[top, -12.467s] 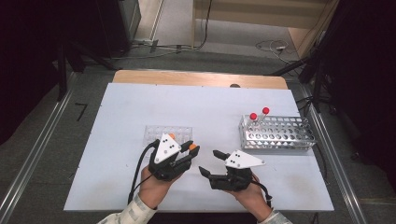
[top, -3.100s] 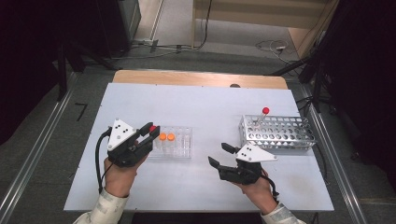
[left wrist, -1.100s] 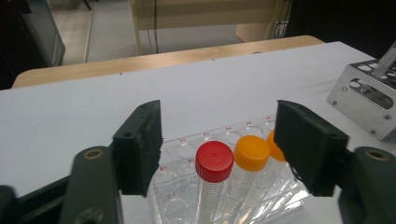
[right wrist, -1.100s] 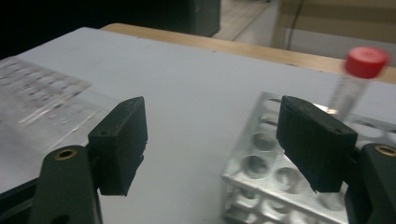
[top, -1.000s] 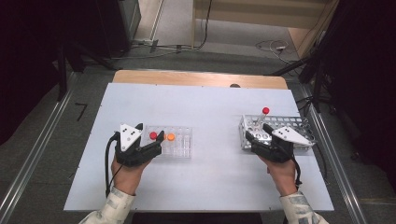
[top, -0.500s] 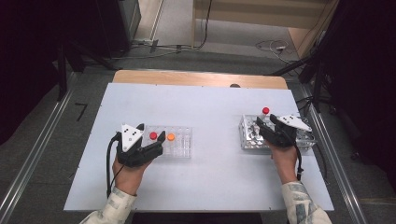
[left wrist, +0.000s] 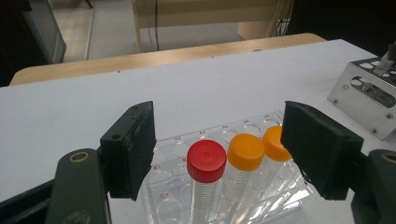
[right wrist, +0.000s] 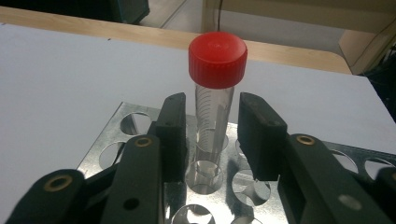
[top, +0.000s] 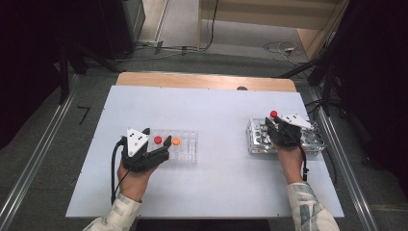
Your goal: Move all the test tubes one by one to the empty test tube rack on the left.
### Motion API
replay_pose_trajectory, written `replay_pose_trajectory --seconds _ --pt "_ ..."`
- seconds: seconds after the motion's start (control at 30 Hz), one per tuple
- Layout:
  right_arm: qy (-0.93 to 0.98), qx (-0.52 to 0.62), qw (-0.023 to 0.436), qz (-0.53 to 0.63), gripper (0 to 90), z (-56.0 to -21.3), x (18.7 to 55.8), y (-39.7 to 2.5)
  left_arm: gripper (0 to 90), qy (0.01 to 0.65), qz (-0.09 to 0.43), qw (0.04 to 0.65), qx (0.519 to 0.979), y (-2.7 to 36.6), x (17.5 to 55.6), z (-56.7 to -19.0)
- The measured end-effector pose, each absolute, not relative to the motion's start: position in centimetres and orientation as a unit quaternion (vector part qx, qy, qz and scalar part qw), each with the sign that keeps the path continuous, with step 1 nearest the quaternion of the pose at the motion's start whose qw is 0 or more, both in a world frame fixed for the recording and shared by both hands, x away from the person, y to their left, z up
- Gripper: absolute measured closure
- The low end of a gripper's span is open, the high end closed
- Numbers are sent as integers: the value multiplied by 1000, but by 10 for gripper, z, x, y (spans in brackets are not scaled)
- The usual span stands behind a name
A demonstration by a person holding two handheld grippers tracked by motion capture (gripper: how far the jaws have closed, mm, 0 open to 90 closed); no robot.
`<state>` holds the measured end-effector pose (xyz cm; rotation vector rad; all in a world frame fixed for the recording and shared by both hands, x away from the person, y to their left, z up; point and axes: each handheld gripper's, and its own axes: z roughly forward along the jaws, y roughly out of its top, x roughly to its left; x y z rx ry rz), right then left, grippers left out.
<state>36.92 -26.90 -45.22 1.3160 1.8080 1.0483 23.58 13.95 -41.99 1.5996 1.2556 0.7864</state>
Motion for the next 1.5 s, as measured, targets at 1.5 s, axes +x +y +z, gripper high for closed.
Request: replay_pose_trajectory --seconds 1.5 --pt "705 409 330 476 712 -388 305 -252 226 507 312 476 647 137 232 -415"
